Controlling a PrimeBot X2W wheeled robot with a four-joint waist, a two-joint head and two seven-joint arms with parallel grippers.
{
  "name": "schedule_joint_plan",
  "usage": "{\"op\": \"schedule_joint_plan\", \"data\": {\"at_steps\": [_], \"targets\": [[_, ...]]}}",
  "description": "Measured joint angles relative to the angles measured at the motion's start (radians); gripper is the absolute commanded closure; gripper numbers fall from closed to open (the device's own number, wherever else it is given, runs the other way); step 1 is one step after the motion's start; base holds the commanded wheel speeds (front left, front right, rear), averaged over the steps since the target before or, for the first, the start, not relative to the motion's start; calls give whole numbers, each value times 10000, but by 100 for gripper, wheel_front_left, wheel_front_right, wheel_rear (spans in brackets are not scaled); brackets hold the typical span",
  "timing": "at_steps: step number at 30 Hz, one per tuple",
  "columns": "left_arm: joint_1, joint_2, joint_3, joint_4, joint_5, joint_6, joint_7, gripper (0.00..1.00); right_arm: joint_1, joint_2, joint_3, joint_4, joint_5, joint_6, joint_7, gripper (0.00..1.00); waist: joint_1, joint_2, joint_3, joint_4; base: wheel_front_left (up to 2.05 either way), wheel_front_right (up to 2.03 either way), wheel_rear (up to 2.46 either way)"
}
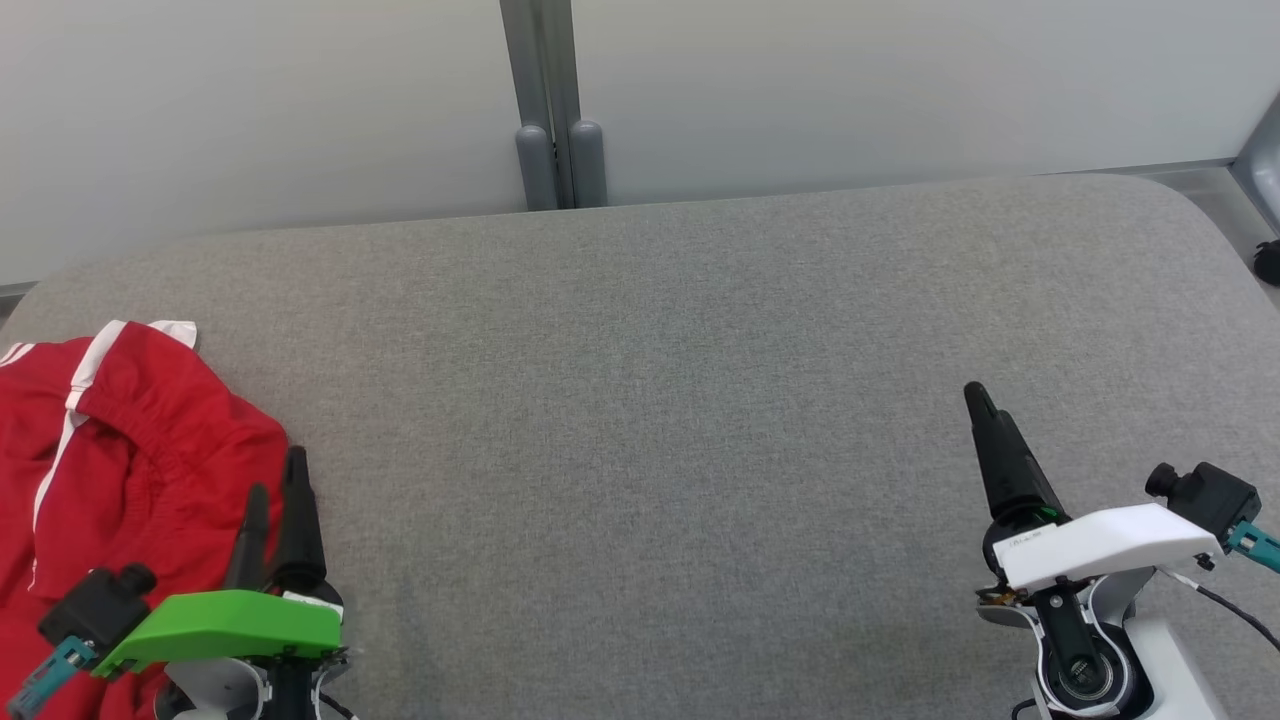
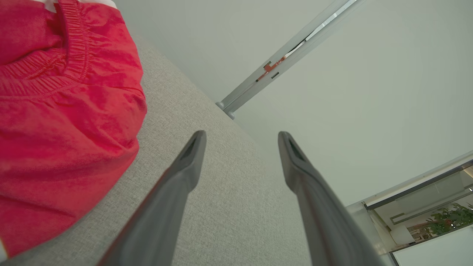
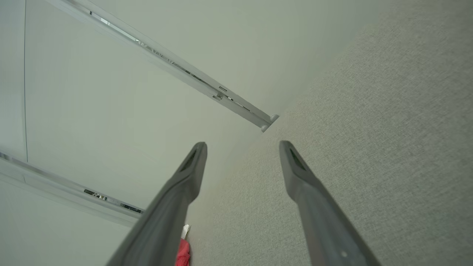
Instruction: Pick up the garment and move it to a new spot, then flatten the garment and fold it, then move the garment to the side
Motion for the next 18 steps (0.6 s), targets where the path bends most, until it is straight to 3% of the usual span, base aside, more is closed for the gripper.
{"op": "schedule_joint_plan", "data": {"at_steps": [6, 18], "targets": [[0, 12, -217, 13, 1337, 282, -186, 0, -9, -54, 100, 138, -1415, 0, -190, 0, 0, 0, -25, 9, 0, 0, 0], [2, 46, -514, -38, 2869, 435, -571, 0, -59, 58, 130, 384, -3273, 0, -558, 0, 0, 0, -87, 26, 0, 0, 0]]}}
